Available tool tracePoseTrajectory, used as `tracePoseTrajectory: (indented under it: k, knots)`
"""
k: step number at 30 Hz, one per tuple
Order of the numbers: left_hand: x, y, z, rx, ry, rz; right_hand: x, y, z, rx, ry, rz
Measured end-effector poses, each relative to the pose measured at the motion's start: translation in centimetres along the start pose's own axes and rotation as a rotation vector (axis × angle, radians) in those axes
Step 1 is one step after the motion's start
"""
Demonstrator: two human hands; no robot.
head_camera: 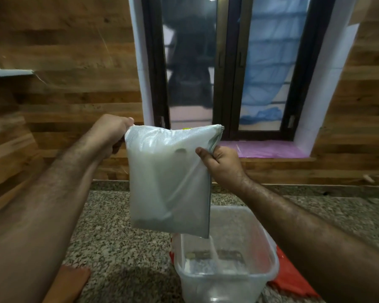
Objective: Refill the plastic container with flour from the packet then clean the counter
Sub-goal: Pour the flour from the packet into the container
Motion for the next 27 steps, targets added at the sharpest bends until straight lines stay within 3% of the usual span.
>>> tracePoseTrajectory:
  k: [18,27]
  knots:
    - [-2.2,-3.4,-1.6,0.006,-0.032,0.089,-5.4,1.6,-1.9,0.008,-0.163,0.076]
    - [-3.2,-6.5,-2.9,0.014,-0.138,0.168,-9.1,2.4,-3.7,0.107,-0.295,0.141]
Point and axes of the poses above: each hand's wrist, its own z-axis towards the middle knuckle, its own y-axis out of the back of the hand, x = y × z, the point moved 4 cm from there along z, towards the middle knuckle, and after that the axes turned 12 degrees about -y, right-handed, at the moved point
